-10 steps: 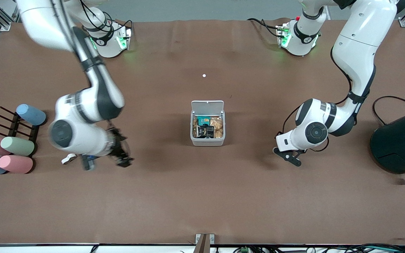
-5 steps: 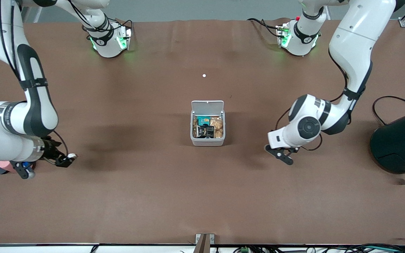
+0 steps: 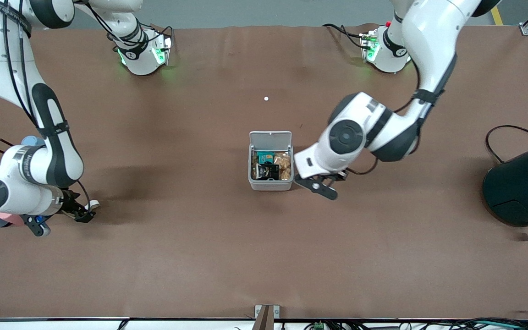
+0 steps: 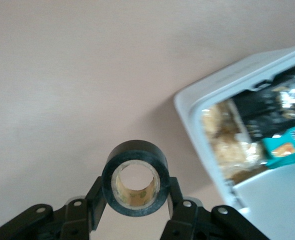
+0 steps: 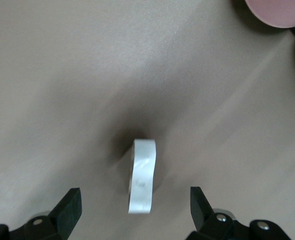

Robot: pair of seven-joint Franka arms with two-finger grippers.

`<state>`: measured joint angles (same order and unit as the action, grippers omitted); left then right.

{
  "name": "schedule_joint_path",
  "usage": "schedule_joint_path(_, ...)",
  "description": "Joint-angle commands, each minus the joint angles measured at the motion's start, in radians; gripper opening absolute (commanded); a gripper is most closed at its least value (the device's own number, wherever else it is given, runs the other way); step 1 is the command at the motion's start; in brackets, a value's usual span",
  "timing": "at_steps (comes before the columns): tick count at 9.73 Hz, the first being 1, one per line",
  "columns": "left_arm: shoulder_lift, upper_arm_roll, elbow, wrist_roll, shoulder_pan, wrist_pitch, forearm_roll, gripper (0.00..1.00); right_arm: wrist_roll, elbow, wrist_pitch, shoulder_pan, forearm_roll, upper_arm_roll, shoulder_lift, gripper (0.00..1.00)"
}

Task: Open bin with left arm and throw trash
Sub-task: 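Carry the tape over the bin while the right gripper lifts the strip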

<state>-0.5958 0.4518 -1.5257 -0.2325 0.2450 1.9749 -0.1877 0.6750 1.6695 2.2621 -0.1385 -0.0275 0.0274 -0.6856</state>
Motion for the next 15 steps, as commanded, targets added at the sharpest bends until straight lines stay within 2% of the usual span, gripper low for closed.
schedule_joint_path(1, -0.042, -0.004, 0.03, -0.052, 0.023, 0.035, 0.02, 0.1, 0.0, 0.038, 0.069, -0.039, -0.028, -0.017, 0.003, 0.72)
schedule_joint_path(2, -0.053, -0.004, 0.036, -0.123, 0.061, 0.036, 0.021, 0.11, 0.001, 0.038, 0.07, -0.036, -0.028, -0.015, 0.003, 0.33)
schedule_joint_path(3, -0.061, -0.005, 0.045, -0.151, 0.083, 0.036, 0.019, 0.11, 0.009, 0.042, 0.062, -0.024, -0.028, -0.015, 0.005, 0.08)
schedule_joint_path(5, -0.078, -0.005, 0.051, -0.18, 0.094, 0.036, 0.019, 0.11, 0.011, 0.062, 0.062, -0.02, -0.028, -0.015, 0.005, 0.0)
schedule_joint_path(7, -0.082, -0.005, 0.056, -0.189, 0.105, 0.038, 0.014, 0.13, 0.073, 0.052, -0.019, -0.012, -0.026, -0.023, 0.029, 0.0)
schedule_joint_path(8, -0.096, -0.01, 0.056, -0.211, 0.128, 0.056, 0.01, 0.14, 0.096, -0.005, -0.162, 0.02, -0.008, -0.027, 0.103, 0.0)
schedule_joint_path(10, -0.114, -0.015, 0.056, -0.231, 0.143, 0.067, 0.004, 0.16, 0.289, -0.179, -0.437, 0.127, 0.049, -0.037, 0.147, 0.0)
schedule_joint_path(11, -0.113, -0.021, 0.056, -0.231, 0.146, 0.065, -0.007, 0.3, 0.396, -0.219, -0.488, 0.204, 0.09, -0.038, 0.152, 0.0)
schedule_joint_path(12, -0.111, -0.021, 0.056, -0.229, 0.14, 0.067, -0.01, 0.81, 0.543, -0.25, -0.493, 0.279, 0.159, -0.037, 0.167, 0.0)
schedule_joint_path(13, -0.107, -0.021, 0.056, -0.229, 0.137, 0.067, -0.027, 1.0, 0.686, -0.279, -0.492, 0.356, 0.197, -0.038, 0.167, 0.0)
schedule_joint_path(15, -0.102, -0.021, 0.056, -0.228, 0.128, 0.064, -0.027, 1.0, 0.927, -0.339, -0.426, 0.508, 0.259, -0.037, 0.158, 0.0)
